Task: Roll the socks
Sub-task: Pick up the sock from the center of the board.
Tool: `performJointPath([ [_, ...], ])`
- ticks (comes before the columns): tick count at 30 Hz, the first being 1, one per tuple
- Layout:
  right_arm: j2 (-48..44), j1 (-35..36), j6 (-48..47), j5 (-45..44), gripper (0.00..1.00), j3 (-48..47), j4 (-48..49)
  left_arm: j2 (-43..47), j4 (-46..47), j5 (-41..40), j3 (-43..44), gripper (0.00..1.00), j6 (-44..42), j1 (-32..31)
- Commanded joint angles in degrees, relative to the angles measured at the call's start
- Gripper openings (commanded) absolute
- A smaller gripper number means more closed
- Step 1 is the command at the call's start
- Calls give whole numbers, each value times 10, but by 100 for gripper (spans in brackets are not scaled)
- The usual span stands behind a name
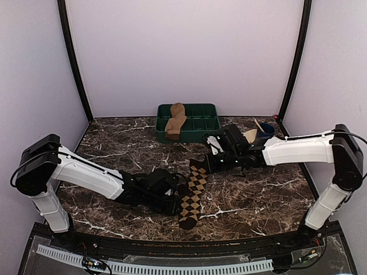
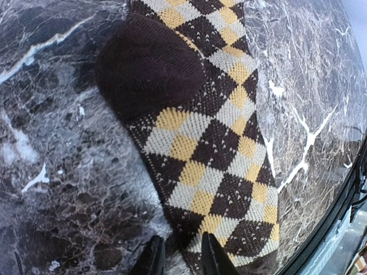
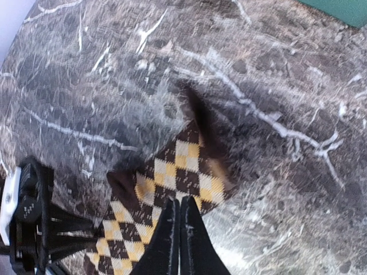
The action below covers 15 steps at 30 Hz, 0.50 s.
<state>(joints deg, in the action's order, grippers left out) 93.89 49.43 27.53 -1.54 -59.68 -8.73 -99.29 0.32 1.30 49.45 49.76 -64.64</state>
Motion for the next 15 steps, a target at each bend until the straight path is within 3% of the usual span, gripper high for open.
performJointPath([
  [1,-44,21,20,-13,0,23,45,23,24,6,-23,25,41,-3],
  [10,-71,44,34,-57,0,51,51,49,62,3,-58,25,86,-3],
  [15,-6,14,61,-87,23,1,-12,78,44,-22,-52,27,79,-2],
])
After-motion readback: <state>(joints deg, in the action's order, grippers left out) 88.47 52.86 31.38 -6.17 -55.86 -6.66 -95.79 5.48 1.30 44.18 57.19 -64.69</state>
